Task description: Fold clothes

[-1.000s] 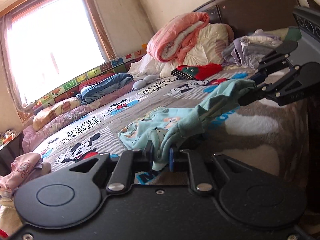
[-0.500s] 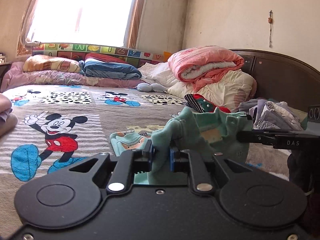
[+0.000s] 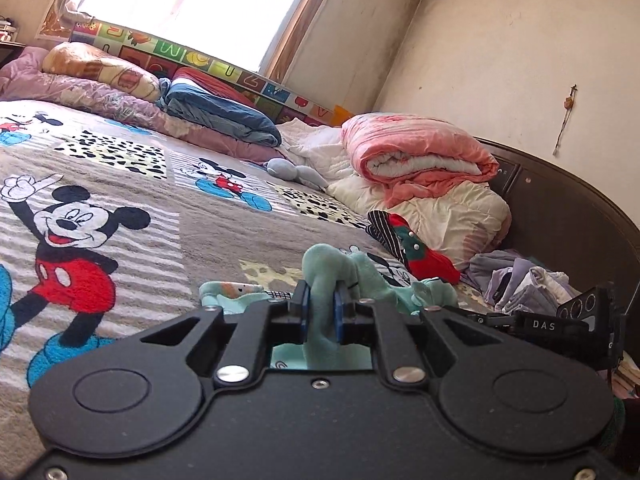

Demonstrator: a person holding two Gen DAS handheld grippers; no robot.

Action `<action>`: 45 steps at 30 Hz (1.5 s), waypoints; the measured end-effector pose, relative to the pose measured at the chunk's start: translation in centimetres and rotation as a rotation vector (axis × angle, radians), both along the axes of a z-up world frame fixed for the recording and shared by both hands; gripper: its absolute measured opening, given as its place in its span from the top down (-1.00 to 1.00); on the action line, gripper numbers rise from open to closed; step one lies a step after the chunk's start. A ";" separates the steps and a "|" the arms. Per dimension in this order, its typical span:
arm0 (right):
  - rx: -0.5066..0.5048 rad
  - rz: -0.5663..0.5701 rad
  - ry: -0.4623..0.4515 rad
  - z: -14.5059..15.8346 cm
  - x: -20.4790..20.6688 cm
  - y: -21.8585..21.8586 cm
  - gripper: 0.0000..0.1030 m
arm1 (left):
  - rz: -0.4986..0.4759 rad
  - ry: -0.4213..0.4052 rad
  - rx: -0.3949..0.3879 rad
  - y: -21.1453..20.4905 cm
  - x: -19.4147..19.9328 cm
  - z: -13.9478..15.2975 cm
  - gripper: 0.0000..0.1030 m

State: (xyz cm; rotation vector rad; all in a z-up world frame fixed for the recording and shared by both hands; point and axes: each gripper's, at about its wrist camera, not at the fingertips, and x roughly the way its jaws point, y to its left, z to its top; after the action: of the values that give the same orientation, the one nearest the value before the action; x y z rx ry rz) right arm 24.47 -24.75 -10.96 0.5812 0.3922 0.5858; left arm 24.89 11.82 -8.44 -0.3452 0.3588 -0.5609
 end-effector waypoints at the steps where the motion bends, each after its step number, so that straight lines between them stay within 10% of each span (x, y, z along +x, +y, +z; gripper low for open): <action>1: 0.006 -0.007 0.006 0.0 0.7 0.0 0.68 | 0.004 0.007 -0.012 0.1 0.8 -0.1 0.82; 23: 0.183 -0.043 0.223 -5.1 11.1 -0.9 0.69 | 0.024 0.227 -0.081 1.0 10.8 -4.2 0.83; 31: 0.185 -0.120 0.208 -4.6 10.4 -1.5 0.24 | -0.024 0.104 0.071 -0.6 7.3 -2.0 0.62; 39: -0.180 -0.043 -0.109 1.5 5.2 0.9 0.25 | -0.084 -0.031 0.236 -2.2 3.6 0.1 0.50; 45: -0.404 0.053 -0.114 0.4 4.7 4.7 0.26 | -0.106 0.015 0.345 -3.5 4.9 -2.6 0.46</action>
State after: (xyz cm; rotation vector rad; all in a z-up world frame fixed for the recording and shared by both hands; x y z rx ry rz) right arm 29.17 -20.03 -10.51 0.1501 0.4050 0.5679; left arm 29.78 8.34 -11.05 0.0022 0.4823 -0.5888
